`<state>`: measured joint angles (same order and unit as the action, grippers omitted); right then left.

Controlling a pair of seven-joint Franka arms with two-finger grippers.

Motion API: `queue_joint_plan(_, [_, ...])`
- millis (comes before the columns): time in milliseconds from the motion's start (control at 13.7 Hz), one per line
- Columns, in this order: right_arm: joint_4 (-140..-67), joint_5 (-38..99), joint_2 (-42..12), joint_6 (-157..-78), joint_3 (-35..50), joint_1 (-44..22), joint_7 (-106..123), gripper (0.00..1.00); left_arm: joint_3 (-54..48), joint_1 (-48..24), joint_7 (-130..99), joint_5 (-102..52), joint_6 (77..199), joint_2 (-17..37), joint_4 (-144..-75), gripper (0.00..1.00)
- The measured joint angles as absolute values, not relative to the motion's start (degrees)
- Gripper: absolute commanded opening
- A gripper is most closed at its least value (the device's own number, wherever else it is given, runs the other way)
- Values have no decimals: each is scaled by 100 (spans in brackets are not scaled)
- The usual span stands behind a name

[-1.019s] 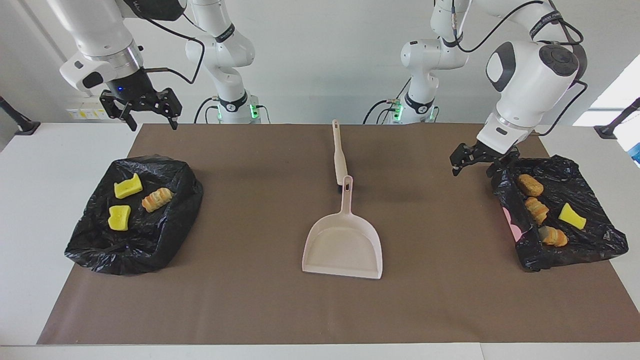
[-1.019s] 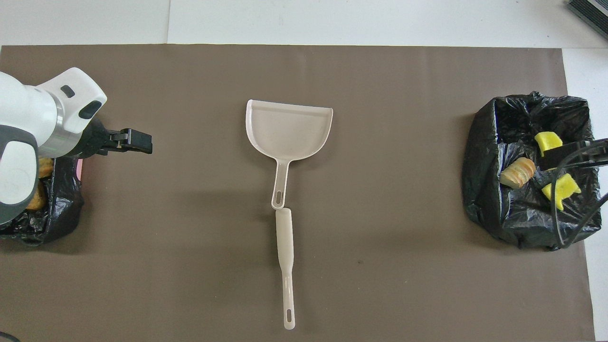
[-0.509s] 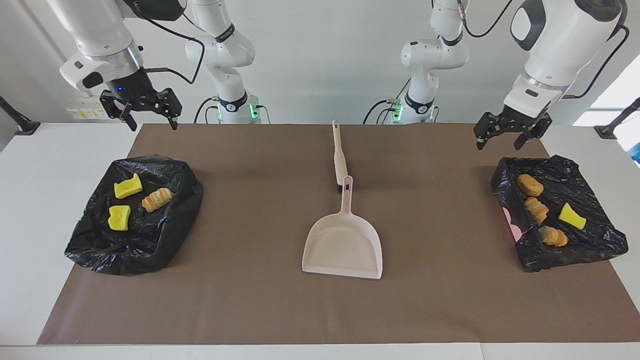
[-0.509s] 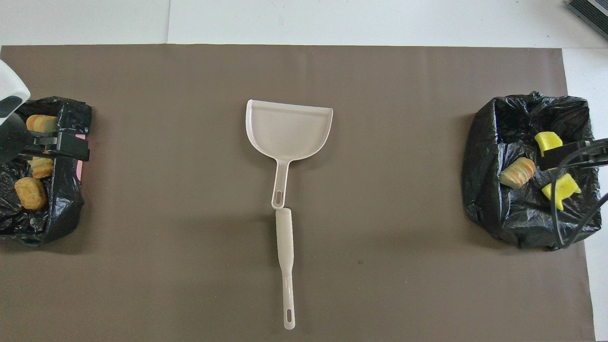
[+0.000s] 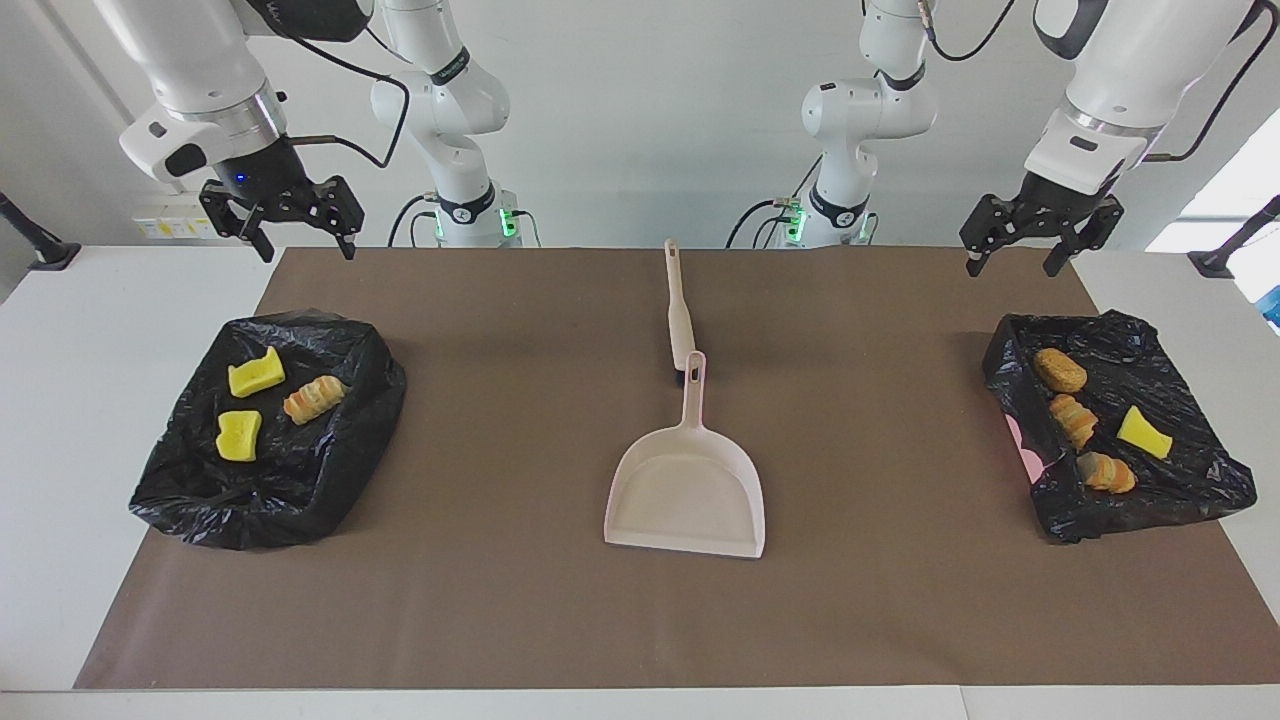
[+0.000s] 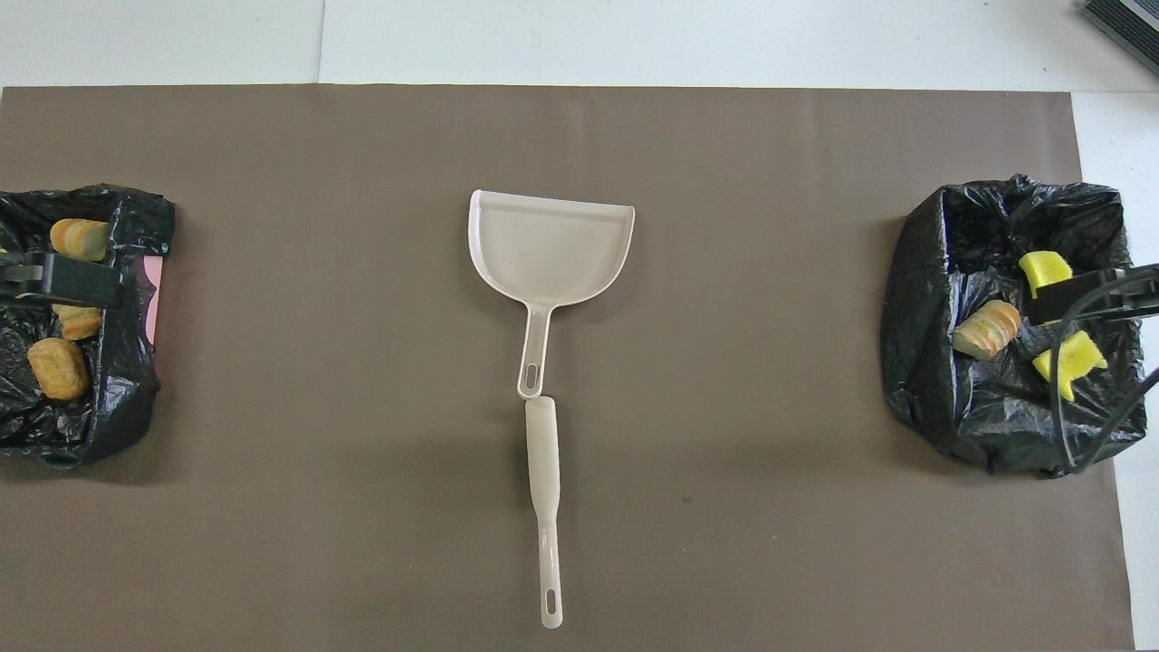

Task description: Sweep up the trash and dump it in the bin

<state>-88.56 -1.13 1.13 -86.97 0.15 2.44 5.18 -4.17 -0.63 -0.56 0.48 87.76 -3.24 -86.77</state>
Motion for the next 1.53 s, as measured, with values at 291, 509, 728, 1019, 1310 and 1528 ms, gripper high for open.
queue_joint_plan(291, [-8856, -113, 113, -8697, 15, 244, 518, 100, -313, -57, -56, -179, 8682, -496, -8756, 100])
queue_joint_plan(509, [-8856, -113, 113, -8697, 15, 244, 518, 100, -302, -57, -56, -190, 8680, -535, -8831, 100])
queue_joint_plan(728, [-8856, -113, 113, -8697, 15, 244, 518, 100, -301, -57, -56, -190, 8658, -539, -8849, 100])
queue_joint_plan(1019, [-8856, -113, 113, -8697, 15, 243, 518, 100, -299, -57, -56, -190, 8549, -549, -8852, 100])
queue_joint_plan(1310, [-8856, -113, 113, -8697, 15, 243, 518, 100, -300, -57, -56, -190, 8546, -557, -8852, 100])
queue_joint_plan(1528, [-8856, -113, 113, -8697, 15, 243, 518, 100, -302, -57, -56, -190, 8546, -560, -8852, 100])
